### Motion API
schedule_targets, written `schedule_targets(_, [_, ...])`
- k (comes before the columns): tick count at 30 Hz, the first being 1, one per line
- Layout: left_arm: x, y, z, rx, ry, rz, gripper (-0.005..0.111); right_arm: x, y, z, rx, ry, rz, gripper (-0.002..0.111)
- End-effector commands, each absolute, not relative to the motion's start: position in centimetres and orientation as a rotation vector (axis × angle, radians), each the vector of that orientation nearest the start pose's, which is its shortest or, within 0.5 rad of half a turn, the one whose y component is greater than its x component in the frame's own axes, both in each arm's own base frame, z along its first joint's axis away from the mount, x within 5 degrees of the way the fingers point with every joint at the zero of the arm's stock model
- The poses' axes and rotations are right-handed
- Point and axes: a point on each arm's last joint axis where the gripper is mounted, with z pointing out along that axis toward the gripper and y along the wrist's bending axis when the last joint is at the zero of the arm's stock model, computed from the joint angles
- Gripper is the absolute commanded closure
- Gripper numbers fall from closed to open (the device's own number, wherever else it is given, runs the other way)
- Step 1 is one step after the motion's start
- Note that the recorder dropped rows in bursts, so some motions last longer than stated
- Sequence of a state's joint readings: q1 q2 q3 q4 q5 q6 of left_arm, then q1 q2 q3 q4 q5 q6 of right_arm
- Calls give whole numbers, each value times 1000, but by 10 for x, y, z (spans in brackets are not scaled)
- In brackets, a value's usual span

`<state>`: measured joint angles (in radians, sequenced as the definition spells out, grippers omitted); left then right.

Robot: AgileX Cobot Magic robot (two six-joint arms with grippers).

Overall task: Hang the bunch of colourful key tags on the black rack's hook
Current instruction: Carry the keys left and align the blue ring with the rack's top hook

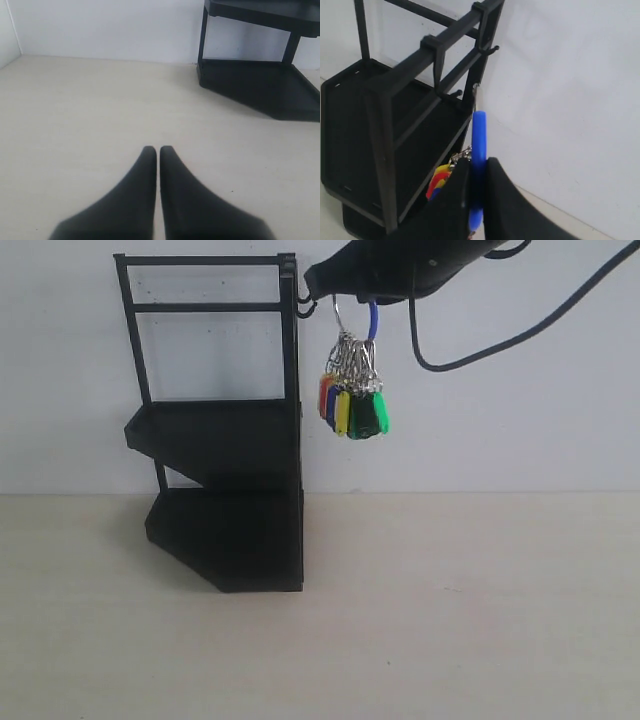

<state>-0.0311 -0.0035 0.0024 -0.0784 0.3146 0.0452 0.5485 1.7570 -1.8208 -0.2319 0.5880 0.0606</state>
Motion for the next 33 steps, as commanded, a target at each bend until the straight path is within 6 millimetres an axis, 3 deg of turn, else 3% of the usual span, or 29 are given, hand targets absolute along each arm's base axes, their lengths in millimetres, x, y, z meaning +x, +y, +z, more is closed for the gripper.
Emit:
schedule_targets(1, [54,-4,186,11,1790,-69,102,370,210,412,-579,1874,126,109])
schedule_targets(33, [54,-4,186,11,1790,-69,102,373,221,419,-563,1740,180,109])
